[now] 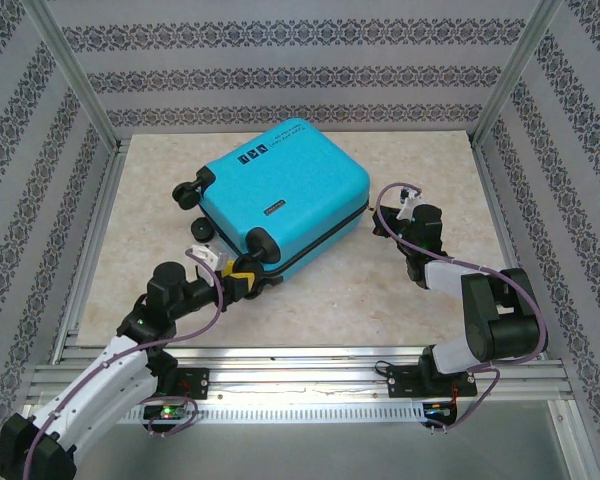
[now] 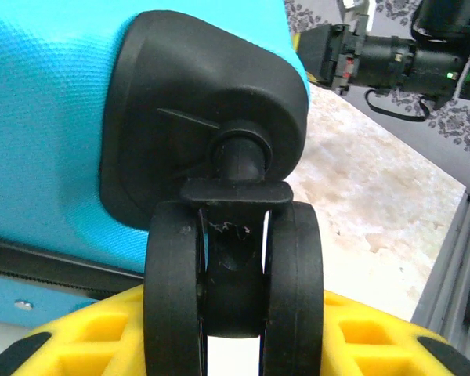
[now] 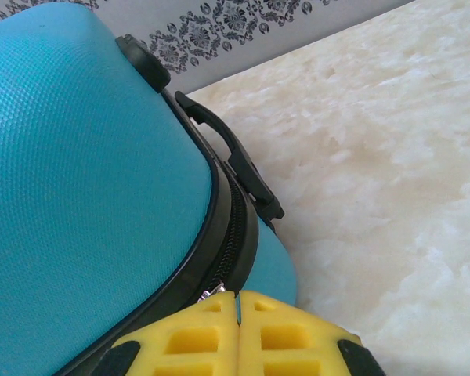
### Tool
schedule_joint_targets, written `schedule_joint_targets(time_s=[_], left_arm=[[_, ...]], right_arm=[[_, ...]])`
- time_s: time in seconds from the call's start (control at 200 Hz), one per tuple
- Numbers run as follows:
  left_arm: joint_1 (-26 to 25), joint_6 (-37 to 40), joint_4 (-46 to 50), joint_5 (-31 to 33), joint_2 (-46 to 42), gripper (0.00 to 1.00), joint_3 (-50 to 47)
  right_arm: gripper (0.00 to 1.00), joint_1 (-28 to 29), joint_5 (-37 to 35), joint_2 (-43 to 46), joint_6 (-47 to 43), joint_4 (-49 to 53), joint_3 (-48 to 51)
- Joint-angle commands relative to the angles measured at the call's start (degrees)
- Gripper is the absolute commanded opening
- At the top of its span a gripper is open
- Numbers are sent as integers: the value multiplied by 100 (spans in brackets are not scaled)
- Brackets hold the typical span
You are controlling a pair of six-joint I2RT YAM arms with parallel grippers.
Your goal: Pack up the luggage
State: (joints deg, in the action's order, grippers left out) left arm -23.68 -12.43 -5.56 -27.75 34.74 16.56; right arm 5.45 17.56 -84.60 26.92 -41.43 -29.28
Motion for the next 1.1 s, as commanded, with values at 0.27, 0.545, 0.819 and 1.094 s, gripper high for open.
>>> schedule_joint_targets(time_s=[0.27,0.545,0.819,1.094], left_arm=[[900,-169,-292,821,173,34,371],[1530,-494,-553,988,295,46,208],[1975,-782,-928,1090,976,49,363],[2198,-951,-1034,1454,1603,49,759]], right_arm=[[0,58,-110,-74,-11,-250,184],[0,416,-67,29,-250,-250,202],[0,727,-25,287,-490,-178,315],[0,941,-28,472,-564,-146,457]])
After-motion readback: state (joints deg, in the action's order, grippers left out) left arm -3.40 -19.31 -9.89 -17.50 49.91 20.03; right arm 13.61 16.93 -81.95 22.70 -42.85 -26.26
